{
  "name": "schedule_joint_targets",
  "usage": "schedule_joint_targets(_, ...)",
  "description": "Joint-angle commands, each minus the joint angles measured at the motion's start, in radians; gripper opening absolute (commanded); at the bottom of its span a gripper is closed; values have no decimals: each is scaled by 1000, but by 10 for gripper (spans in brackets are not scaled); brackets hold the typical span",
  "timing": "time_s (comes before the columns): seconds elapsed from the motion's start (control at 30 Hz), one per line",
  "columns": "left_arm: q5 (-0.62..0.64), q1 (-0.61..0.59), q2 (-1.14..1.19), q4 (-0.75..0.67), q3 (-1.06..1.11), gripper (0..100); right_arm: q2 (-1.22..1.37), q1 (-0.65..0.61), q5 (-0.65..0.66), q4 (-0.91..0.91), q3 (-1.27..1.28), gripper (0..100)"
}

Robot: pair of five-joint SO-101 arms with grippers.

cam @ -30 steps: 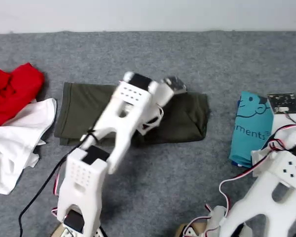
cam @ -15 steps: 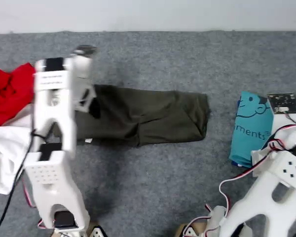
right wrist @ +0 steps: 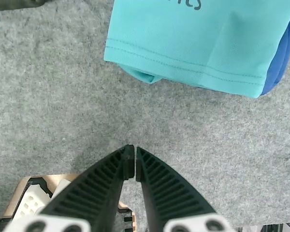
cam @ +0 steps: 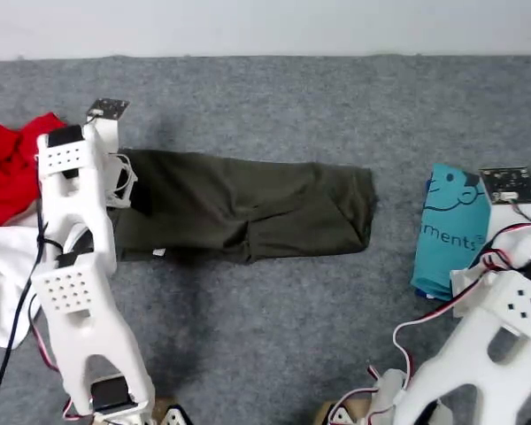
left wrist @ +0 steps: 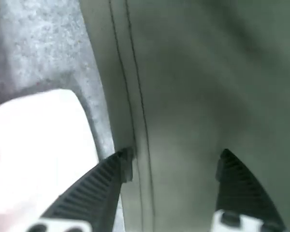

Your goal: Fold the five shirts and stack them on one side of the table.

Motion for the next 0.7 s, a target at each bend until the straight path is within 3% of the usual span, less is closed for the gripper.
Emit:
schedule_joint_targets(0.0,6,-6,52,-9,-93,283,-38,12,9,-1,-11,9)
schedule_joint_targets(0.2,26,-8,193,103,-285,274,-38,13,9,-5,-11,9)
schedule_joint_targets(0.43,28,-3,359,253,-535,158,-38,13,9,-10,-11,9)
schedule_joint_targets(0.67,-64,41,328,253,-458,13,-38,13,9,-12,-11,9)
